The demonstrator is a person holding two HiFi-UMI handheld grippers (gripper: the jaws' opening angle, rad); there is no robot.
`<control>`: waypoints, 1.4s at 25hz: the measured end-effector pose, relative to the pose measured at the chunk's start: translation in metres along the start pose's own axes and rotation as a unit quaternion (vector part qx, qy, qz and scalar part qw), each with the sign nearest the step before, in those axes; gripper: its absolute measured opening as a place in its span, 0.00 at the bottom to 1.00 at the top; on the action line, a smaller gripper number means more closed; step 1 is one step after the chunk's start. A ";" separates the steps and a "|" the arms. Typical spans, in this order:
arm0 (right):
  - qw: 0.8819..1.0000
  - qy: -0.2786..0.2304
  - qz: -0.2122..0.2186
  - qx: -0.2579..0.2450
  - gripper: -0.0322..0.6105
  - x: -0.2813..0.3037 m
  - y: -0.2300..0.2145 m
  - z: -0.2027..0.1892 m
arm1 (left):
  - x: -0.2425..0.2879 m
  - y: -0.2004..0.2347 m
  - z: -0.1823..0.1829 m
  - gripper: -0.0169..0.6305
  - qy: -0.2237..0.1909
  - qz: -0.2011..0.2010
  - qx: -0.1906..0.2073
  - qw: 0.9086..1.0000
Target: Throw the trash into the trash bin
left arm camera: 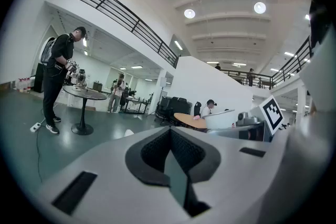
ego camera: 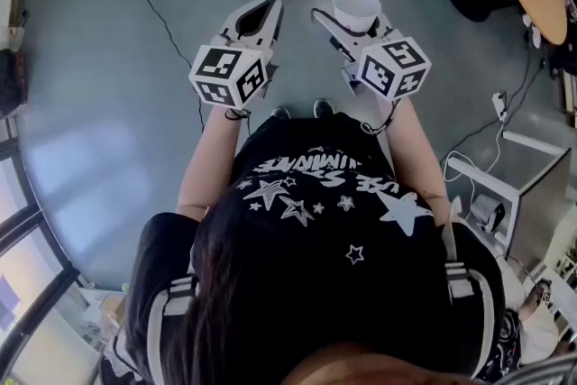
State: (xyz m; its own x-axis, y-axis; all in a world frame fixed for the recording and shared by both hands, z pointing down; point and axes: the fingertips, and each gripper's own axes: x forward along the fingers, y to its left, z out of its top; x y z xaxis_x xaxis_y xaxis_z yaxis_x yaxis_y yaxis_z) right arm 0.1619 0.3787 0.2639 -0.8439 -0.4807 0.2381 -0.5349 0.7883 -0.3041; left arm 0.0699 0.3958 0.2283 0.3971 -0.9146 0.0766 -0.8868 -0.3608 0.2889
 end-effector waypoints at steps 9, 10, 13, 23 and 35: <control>0.999 -0.017 -0.034 0.016 0.55 0.006 0.008 -0.005 | -0.015 0.017 -0.001 0.04 0.006 -0.018 0.008 1.000; 0.999 -0.016 -0.036 0.020 0.55 0.006 0.008 -0.008 | -0.016 0.018 -0.003 0.04 0.008 -0.019 0.006 1.000; 0.999 -0.009 -0.036 0.029 0.55 0.006 0.008 -0.016 | -0.016 0.016 -0.007 0.04 0.012 -0.020 0.003 1.000; 0.999 -0.005 -0.013 0.034 0.55 0.048 -0.014 -0.007 | 0.004 0.053 0.004 0.04 0.010 0.008 0.003 1.000; 0.999 0.013 0.010 0.042 0.55 0.113 -0.093 0.025 | 0.085 0.101 0.016 0.04 0.024 0.039 -0.004 0.999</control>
State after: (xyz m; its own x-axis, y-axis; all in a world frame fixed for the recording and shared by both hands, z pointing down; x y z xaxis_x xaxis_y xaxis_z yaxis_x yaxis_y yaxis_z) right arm 0.1156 0.2413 0.2958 -0.8538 -0.4545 0.2540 -0.5203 0.7623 -0.3849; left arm 0.0099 0.2791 0.2492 0.3372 -0.9304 0.1440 -0.9140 -0.2869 0.2869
